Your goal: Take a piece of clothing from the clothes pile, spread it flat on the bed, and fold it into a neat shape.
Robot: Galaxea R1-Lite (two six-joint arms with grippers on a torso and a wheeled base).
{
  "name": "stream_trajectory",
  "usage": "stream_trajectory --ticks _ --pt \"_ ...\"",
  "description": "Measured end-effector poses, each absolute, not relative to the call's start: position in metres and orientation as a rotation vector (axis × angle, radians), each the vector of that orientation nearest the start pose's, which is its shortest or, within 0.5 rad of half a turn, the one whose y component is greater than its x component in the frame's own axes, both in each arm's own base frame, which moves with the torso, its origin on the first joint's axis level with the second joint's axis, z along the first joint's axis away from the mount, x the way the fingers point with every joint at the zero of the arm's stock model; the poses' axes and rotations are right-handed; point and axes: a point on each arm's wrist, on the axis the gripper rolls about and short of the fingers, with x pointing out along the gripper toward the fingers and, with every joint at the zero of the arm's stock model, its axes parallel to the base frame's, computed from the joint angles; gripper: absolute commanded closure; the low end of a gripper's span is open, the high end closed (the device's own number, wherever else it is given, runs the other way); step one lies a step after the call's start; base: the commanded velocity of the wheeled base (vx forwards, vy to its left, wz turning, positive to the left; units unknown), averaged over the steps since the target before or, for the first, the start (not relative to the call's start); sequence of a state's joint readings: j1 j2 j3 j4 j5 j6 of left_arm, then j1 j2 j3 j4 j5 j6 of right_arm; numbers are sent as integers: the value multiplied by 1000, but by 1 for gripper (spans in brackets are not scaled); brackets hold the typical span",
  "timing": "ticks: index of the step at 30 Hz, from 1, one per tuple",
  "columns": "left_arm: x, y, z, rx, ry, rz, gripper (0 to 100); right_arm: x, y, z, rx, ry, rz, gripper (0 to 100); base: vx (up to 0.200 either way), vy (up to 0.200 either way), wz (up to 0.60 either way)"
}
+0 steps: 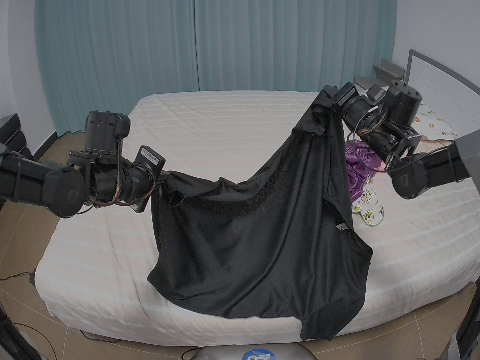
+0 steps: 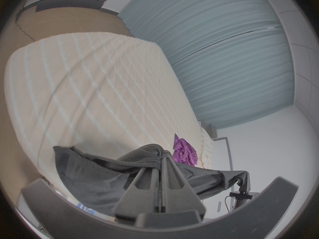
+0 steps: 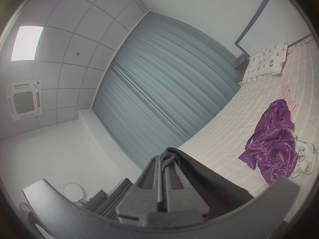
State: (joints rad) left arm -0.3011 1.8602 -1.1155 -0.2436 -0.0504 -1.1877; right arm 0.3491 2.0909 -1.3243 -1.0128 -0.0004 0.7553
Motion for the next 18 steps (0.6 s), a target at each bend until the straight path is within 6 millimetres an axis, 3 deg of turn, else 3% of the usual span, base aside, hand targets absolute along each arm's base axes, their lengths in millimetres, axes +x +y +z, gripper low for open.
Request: stream_trajectory --ticks 5,6,7,8,18 --pt "361 -105 147 -1093 697 35 100 417 152 181 779 -40 396 100 0 0 0" --pt "364 -105 144 -1096 705 38 100 419 153 176 778 -33 393 0 0 0 0" --pt "368 -104 140 -1101 713 43 100 421 154 170 777 -27 391 0 0 0 0" --pt "372 -103 136 -1110 720 50 0 423 155 164 777 -21 389 0 0 0 0" --pt "414 -92 102 -1165 718 114 0 445 156 91 687 76 288 0 0 0 0"
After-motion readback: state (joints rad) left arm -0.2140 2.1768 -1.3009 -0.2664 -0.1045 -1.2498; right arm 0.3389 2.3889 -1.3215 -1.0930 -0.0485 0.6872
